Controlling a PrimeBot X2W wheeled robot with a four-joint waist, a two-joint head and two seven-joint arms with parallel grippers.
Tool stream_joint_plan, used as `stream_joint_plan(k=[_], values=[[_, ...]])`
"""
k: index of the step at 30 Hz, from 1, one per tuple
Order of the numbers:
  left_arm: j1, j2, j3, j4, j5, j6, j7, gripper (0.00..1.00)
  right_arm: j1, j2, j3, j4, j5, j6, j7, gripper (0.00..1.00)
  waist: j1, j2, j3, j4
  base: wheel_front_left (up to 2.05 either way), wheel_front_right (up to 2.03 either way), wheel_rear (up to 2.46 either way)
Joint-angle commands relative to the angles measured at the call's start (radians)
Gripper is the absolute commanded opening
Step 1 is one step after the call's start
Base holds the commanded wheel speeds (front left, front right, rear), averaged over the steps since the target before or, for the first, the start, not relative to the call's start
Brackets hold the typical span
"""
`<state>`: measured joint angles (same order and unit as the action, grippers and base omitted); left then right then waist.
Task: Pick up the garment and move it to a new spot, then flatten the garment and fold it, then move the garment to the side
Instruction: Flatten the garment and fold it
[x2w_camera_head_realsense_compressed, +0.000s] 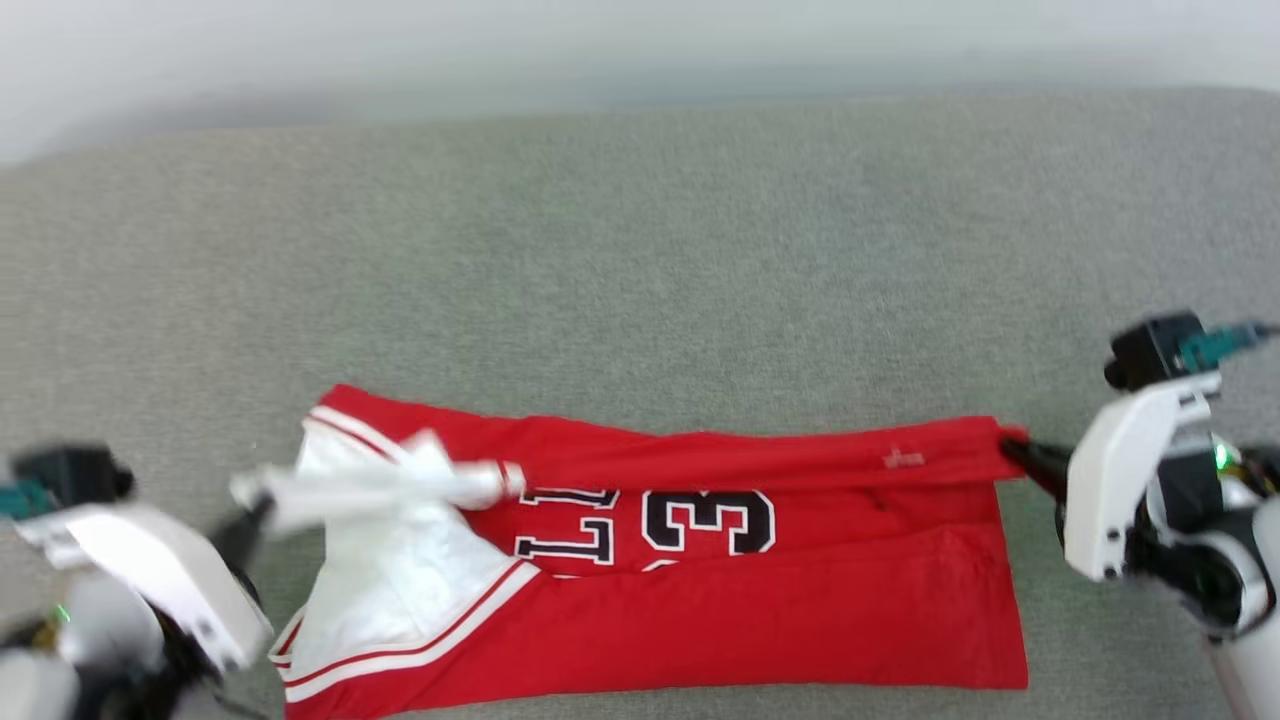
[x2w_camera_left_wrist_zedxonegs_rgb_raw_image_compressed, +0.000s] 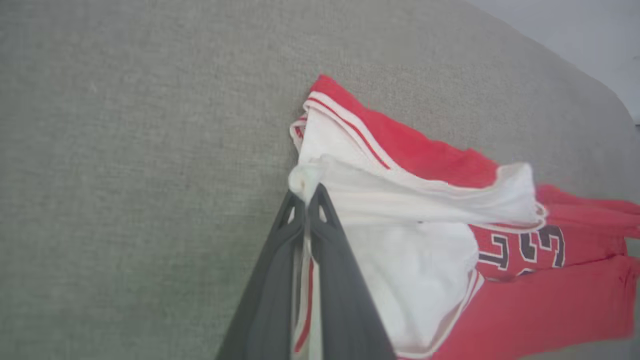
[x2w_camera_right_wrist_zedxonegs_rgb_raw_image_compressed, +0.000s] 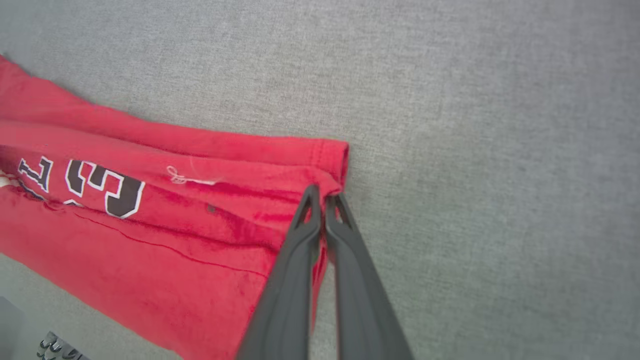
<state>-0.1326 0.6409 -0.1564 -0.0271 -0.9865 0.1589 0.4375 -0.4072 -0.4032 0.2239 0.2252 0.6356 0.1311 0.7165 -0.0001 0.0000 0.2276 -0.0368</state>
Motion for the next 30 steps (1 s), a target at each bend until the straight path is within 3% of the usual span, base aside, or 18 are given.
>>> stream_joint_plan(k=[1,8,9,10,11,12,16,22,30], values=[[0.072,-0.026,-0.010,-0.004,-0.014,0.008,-0.016,0.00,0.066,0.011,-0.033,0.002,-0.003,-0.001,-0.017,0.00,0.0001,0.0000,-0.037,0.023,0.00,0.00,0.00],[0.182,-0.095,-0.036,0.050,-0.046,0.003,-0.047,0.00,0.187,0.056,-0.093,0.017,-0.018,-0.001,-0.051,0.00,0.0001,0.0000,-0.060,0.012,0.00,0.00,0.00],[0.195,-0.105,-0.039,0.060,-0.052,0.000,-0.051,0.00,0.205,0.066,-0.098,0.021,-0.022,-0.001,-0.057,0.07,0.0001,0.0000,-0.064,0.009,0.00,0.00,0.00],[0.205,-0.112,-0.041,0.070,-0.054,-0.001,-0.058,0.00,0.220,0.076,-0.100,0.026,-0.025,-0.001,-0.062,0.45,0.0001,0.0000,-0.067,0.005,0.00,0.00,0.00],[0.208,-0.119,-0.041,0.079,-0.053,0.002,-0.067,0.32,0.232,0.083,-0.105,0.029,-0.027,-0.001,-0.074,1.00,0.0001,0.0000,-0.069,0.003,0.00,0.00,0.00],[0.212,-0.131,-0.044,0.087,-0.057,-0.003,-0.072,0.99,0.241,0.090,-0.107,0.032,-0.029,-0.001,-0.086,1.00,0.0001,0.0000,-0.073,-0.001,0.00,0.00,0.00],[0.221,-0.140,-0.049,0.098,-0.020,0.003,-0.123,1.00,0.274,0.106,-0.117,0.018,-0.027,-0.001,-0.148,1.00,0.0001,0.0000,-0.095,-0.011,0.00,0.00,0.00],[0.205,-0.133,-0.027,0.024,0.092,0.056,-0.268,1.00,0.306,0.088,-0.156,-0.077,-0.021,-0.001,-0.208,1.00,0.0001,0.0000,-0.155,-0.022,0.00,0.00,0.00],[0.161,-0.175,-0.070,-0.077,0.262,0.090,-0.466,1.00,0.327,0.060,-0.256,-0.163,-0.049,-0.001,-0.081,1.00,0.0001,0.0000,-0.229,-0.024,0.00,0.00,0.00]])
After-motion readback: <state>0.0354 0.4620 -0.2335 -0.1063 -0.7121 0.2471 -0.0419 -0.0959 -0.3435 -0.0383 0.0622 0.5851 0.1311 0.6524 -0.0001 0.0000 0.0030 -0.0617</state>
